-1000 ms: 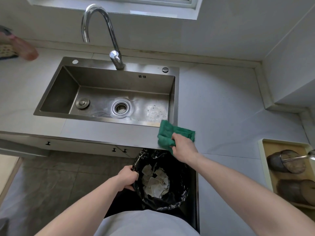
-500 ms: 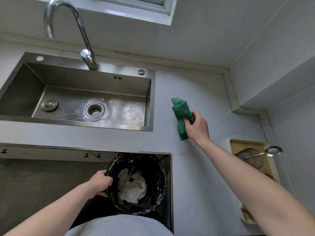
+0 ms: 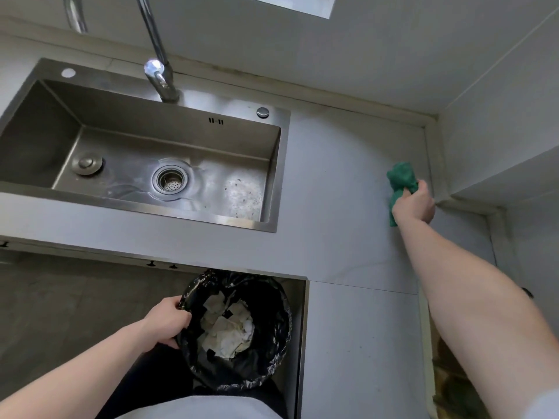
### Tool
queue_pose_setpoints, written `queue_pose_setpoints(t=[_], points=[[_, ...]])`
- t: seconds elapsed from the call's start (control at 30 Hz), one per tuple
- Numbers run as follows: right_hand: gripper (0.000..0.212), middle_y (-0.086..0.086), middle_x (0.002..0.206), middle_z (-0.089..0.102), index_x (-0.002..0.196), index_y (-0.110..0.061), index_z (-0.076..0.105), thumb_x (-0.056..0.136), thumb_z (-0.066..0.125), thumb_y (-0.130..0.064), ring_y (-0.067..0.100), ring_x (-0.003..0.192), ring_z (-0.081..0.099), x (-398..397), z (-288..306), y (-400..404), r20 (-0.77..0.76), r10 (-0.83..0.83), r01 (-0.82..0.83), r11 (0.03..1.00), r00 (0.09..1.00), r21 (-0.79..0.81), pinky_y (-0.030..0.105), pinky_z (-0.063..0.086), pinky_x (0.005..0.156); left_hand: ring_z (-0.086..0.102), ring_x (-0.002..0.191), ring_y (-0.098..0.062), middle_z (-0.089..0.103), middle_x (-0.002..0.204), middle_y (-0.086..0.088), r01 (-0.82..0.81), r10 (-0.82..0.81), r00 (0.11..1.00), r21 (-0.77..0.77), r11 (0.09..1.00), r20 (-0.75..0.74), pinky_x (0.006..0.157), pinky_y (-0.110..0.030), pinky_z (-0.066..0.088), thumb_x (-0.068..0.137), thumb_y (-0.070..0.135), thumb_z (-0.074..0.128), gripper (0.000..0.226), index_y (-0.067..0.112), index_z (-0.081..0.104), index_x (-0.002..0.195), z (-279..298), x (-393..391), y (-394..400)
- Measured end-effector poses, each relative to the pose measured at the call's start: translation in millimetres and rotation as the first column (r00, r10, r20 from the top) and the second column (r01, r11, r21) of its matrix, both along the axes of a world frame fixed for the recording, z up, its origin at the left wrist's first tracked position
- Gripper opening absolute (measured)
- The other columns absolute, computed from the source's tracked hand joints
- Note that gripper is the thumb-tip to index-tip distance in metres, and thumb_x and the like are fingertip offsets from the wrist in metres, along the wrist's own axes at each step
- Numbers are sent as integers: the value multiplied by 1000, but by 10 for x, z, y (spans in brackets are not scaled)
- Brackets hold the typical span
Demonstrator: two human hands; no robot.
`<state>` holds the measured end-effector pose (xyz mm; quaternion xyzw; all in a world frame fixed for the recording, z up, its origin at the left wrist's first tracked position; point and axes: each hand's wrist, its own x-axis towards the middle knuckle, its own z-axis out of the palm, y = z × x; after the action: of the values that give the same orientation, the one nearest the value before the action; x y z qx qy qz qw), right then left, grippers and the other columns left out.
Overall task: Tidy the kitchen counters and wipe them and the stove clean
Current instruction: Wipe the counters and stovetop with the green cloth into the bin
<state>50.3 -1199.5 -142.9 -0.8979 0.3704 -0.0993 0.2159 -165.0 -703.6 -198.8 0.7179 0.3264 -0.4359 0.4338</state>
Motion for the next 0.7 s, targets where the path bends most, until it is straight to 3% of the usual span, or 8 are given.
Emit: queue_pose_setpoints(t=[0.3, 0.47, 0.57, 0.7], points=[[35, 17, 139, 56, 138, -16, 57, 103, 52, -20, 34, 126, 55, 548, -463, 88, -6, -171, 167, 948, 985, 272, 34, 41, 105, 74, 70, -34, 67, 80, -14, 18, -18, 1000, 21, 1000, -20, 56, -42, 63, 82, -2, 45, 34, 14, 68, 102, -23, 101, 43], [43, 10, 145, 55, 144, -21, 54, 102, 49, -26, 35, 133, 48, 855, -654, 138, -106, -47, 77, 950, 993, 303, 37, 36, 115, 74, 75, -38, 64, 76, -12, 19, -19, 1000, 13, 1000, -17, 59, -47, 64, 81, -2, 46, 35, 14, 69, 102, -32, 121, 42], [47, 9, 152, 48, 150, -22, 47, 104, 48, -29, 34, 140, 40, 1020, -674, 174, -155, 16, 36, 945, 988, 326, 38, 31, 119, 73, 68, -31, 63, 74, -10, 13, -13, 1000, 7, 1000, -20, 58, -44, 64, 81, -3, 46, 36, 15, 69, 102, -21, 121, 44], [49, 7, 157, 44, 151, -21, 47, 103, 49, -29, 33, 144, 38, 1064, -652, 344, -191, 222, -166, 948, 956, 271, 36, 29, 121, 72, 70, -31, 62, 76, -11, 15, -15, 1000, 10, 1000, -24, 59, -44, 64, 82, -3, 46, 35, 14, 68, 102, -15, 137, 54]])
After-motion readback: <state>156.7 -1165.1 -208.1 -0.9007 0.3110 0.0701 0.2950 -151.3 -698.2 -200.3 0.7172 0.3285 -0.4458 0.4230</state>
